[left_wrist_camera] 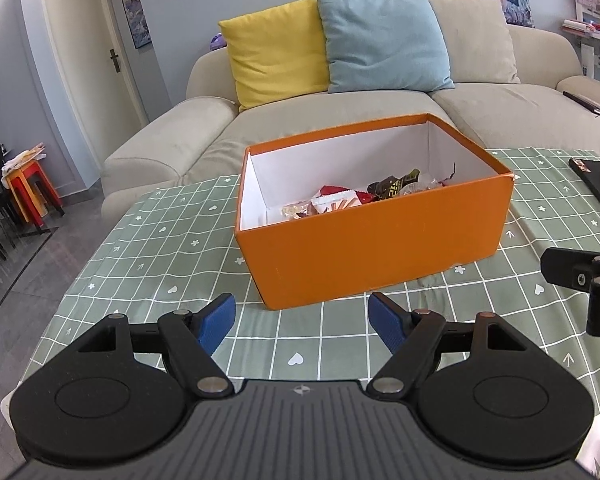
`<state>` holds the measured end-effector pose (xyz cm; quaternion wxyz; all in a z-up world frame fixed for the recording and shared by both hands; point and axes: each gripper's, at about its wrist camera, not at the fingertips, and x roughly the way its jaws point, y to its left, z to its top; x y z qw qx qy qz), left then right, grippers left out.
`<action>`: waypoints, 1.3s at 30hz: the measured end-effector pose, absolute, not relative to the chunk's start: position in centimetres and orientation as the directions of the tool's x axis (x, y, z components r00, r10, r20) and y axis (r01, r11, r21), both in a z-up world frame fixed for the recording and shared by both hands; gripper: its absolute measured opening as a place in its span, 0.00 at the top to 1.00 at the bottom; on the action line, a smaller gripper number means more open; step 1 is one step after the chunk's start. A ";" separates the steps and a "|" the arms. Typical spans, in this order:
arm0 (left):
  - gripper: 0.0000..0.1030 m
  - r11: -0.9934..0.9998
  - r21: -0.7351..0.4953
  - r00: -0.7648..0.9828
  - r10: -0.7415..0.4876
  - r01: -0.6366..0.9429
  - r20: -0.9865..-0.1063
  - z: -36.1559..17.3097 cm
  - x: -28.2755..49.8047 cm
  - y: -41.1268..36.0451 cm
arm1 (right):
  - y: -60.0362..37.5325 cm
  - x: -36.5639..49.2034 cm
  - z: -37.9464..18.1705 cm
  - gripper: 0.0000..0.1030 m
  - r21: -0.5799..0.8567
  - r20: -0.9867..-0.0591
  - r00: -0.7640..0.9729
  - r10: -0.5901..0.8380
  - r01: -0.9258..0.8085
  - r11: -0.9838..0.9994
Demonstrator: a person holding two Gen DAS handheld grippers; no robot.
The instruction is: Organize snacks
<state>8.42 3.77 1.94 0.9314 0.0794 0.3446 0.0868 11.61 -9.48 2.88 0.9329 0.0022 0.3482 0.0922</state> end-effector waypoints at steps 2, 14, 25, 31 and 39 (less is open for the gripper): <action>0.14 0.972 0.208 0.745 0.217 -0.107 -0.631 1.9 8.5 3.8 | -9.5 11.6 2.9 0.04 0.068 -0.648 0.741 0.175 -0.172 0.983; 0.14 0.973 0.206 0.739 0.216 -0.106 -0.638 2.0 8.4 3.8 | -9.7 11.4 3.0 0.04 0.067 -0.645 0.744 0.173 -0.171 0.983; 0.14 0.972 0.210 0.742 0.218 -0.106 -0.634 2.2 8.0 3.6 | -9.7 10.9 3.6 0.04 0.064 -0.633 0.754 0.175 -0.174 0.983; 0.14 0.972 0.206 0.746 0.218 -0.111 -0.629 2.6 7.6 3.7 | -9.7 10.4 4.1 0.04 0.059 -0.623 0.762 0.177 -0.179 0.982; 0.14 0.973 0.204 0.751 0.217 -0.111 -0.624 2.9 7.4 3.8 | -9.9 10.0 4.6 0.04 0.058 -0.613 0.770 0.180 -0.183 0.981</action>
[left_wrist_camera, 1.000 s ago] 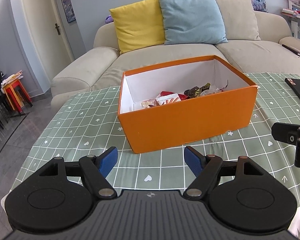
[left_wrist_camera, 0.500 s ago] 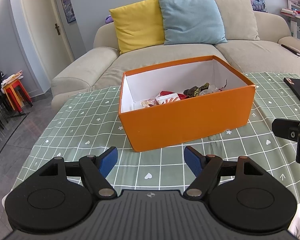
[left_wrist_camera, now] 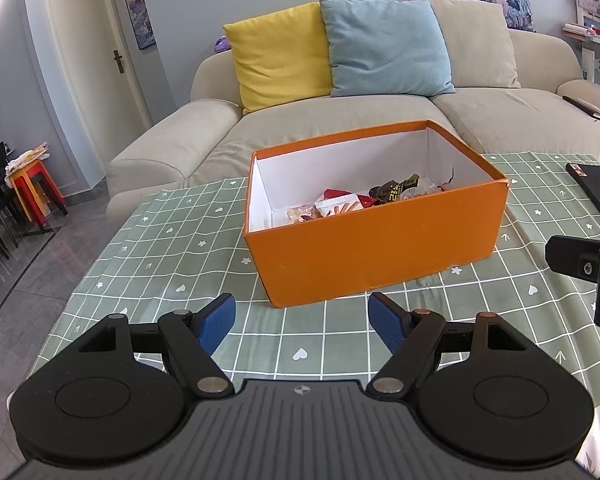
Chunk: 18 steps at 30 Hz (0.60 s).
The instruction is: Organize snacks
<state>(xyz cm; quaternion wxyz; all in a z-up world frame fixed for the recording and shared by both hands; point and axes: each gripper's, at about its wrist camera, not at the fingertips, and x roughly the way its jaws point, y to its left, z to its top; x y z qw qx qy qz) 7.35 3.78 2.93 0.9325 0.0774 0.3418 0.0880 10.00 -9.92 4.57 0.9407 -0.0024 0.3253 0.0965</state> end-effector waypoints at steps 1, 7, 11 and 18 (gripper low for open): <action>0.14 0.973 0.205 0.751 0.217 -0.111 -0.624 2.9 7.4 3.8 | -10.0 10.0 4.6 0.04 0.058 -0.613 0.770 0.180 -0.182 0.981; 0.14 0.972 0.208 0.746 0.217 -0.107 -0.630 2.8 7.5 3.6 | -10.3 10.1 4.4 0.04 0.064 -0.619 0.765 0.179 -0.179 0.982; 0.14 0.972 0.209 0.744 0.216 -0.106 -0.632 2.7 7.6 3.5 | -10.3 10.2 4.3 0.04 0.066 -0.622 0.763 0.178 -0.175 0.982; 0.14 0.973 0.202 0.742 0.214 -0.108 -0.636 2.8 7.5 3.6 | -10.2 10.2 4.4 0.04 0.066 -0.622 0.763 0.178 -0.176 0.982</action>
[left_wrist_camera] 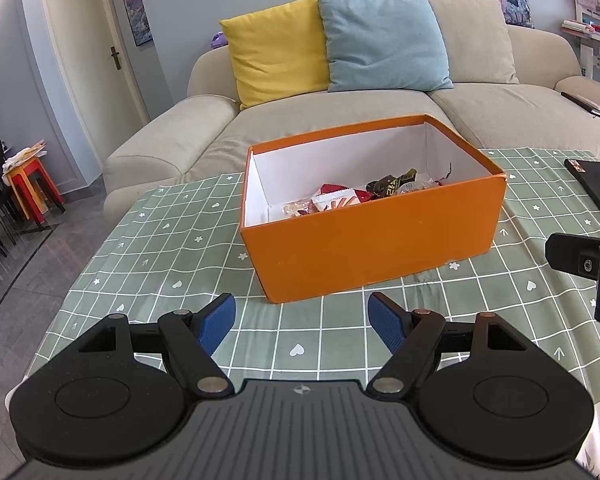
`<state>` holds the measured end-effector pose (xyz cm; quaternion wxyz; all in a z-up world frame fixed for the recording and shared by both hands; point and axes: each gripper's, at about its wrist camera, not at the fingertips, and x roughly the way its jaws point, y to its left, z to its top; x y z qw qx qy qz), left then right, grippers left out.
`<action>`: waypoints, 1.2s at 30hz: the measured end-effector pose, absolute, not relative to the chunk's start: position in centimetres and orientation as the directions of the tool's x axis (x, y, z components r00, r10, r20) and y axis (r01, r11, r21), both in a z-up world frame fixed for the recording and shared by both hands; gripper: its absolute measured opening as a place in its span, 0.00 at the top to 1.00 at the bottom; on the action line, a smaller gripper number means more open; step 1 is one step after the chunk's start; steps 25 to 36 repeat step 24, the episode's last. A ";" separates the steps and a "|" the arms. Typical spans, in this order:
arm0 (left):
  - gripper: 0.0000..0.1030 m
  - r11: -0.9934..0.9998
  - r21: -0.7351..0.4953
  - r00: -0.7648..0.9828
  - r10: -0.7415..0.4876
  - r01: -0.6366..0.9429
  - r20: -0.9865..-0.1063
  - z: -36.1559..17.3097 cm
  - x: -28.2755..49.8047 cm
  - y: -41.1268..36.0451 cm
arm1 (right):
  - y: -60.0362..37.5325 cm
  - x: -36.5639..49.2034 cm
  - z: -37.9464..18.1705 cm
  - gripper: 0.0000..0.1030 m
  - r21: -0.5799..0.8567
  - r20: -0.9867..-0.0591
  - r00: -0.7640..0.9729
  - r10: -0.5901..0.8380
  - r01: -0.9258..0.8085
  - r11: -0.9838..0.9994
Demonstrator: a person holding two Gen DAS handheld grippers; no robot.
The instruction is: Organize snacks
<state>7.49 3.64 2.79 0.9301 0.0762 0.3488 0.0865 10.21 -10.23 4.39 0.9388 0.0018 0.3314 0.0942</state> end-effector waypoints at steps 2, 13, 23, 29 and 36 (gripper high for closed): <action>0.14 0.973 0.202 0.742 0.214 -0.109 -0.635 2.8 7.5 3.6 | -10.2 10.2 4.4 0.04 0.064 -0.622 0.762 0.179 -0.178 0.982; 0.14 0.973 0.203 0.740 0.218 -0.111 -0.636 2.8 7.5 3.7 | -10.2 10.2 4.2 0.04 0.060 -0.630 0.756 0.178 -0.181 0.982; 0.14 0.974 0.199 0.739 0.213 -0.108 -0.639 2.9 7.5 3.8 | -10.1 10.2 4.2 0.04 0.060 -0.630 0.756 0.177 -0.180 0.982; 0.14 0.974 0.199 0.739 0.212 -0.108 -0.640 2.9 7.5 3.8 | -10.1 10.2 4.2 0.04 0.060 -0.630 0.756 0.178 -0.181 0.982; 0.14 0.974 0.199 0.739 0.212 -0.108 -0.640 2.9 7.5 3.8 | -10.1 10.2 4.2 0.04 0.060 -0.630 0.756 0.178 -0.181 0.982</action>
